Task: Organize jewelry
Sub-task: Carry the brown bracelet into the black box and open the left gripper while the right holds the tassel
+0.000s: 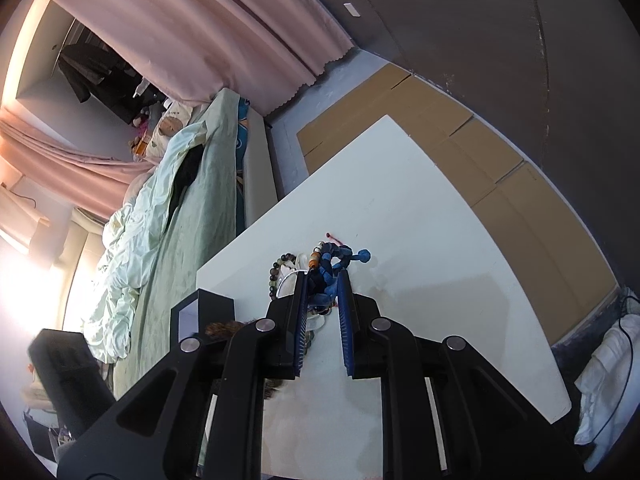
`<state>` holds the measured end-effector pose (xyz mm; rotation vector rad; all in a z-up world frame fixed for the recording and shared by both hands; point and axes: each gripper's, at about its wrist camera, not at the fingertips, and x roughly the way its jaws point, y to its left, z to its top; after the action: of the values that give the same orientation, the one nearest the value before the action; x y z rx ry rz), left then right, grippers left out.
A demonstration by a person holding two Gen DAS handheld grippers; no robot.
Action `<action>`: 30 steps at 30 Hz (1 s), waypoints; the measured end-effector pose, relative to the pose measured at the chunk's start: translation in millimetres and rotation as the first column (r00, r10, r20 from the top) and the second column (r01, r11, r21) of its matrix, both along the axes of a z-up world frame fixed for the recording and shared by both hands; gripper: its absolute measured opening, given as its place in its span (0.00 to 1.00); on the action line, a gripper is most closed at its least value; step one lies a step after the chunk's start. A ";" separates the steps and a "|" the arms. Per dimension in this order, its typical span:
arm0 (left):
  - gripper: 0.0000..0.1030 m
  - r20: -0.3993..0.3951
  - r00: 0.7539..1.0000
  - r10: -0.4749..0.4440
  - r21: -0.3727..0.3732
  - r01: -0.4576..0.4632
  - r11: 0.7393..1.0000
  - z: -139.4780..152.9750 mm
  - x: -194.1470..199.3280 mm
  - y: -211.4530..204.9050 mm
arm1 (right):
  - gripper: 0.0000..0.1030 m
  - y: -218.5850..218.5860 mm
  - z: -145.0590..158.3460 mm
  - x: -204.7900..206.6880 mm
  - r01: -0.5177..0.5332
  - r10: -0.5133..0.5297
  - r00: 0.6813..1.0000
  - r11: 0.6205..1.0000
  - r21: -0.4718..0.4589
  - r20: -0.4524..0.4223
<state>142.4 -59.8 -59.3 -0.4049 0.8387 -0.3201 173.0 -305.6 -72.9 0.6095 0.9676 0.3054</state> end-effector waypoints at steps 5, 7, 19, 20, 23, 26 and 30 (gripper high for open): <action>0.17 0.015 1.000 -0.018 -0.163 0.020 0.986 7.2 -3.3 20.1 | 0.15 2.9 -0.7 0.2 -0.009 0.009 1.000 1.000 -0.004 -0.002; 0.17 0.029 1.000 -0.007 -0.162 0.012 0.987 12.9 -5.9 24.8 | 0.15 3.1 -1.1 -0.5 -0.011 0.011 1.000 1.000 -0.005 -0.002; 0.17 0.175 0.984 0.010 -0.244 0.033 0.969 59.7 -28.0 49.8 | 0.15 10.1 -2.2 -1.3 -0.031 0.031 1.000 1.000 -0.003 0.002; 0.17 0.188 0.982 0.014 -0.248 0.034 0.968 64.3 -30.4 52.2 | 0.15 11.2 -2.9 0.0 -0.035 0.035 0.999 0.999 -0.003 0.002; 0.17 0.224 0.974 0.021 -0.257 0.038 0.966 78.3 -37.4 57.8 | 0.15 17.5 -2.9 0.5 -0.053 0.053 0.999 0.999 0.003 0.008; 0.17 0.260 0.965 0.028 -0.257 0.041 0.966 92.3 -44.6 63.2 | 0.15 23.3 -3.2 2.6 -0.070 0.070 0.998 0.997 0.018 0.010; 0.17 0.301 0.952 0.050 -0.236 0.024 0.971 113.5 -51.6 72.1 | 0.15 33.4 -4.3 4.3 -0.089 0.089 0.996 0.995 0.034 0.008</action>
<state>90.8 12.3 54.2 -0.5677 0.4941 -0.4605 177.3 -272.2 -77.2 0.5977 0.9868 0.4036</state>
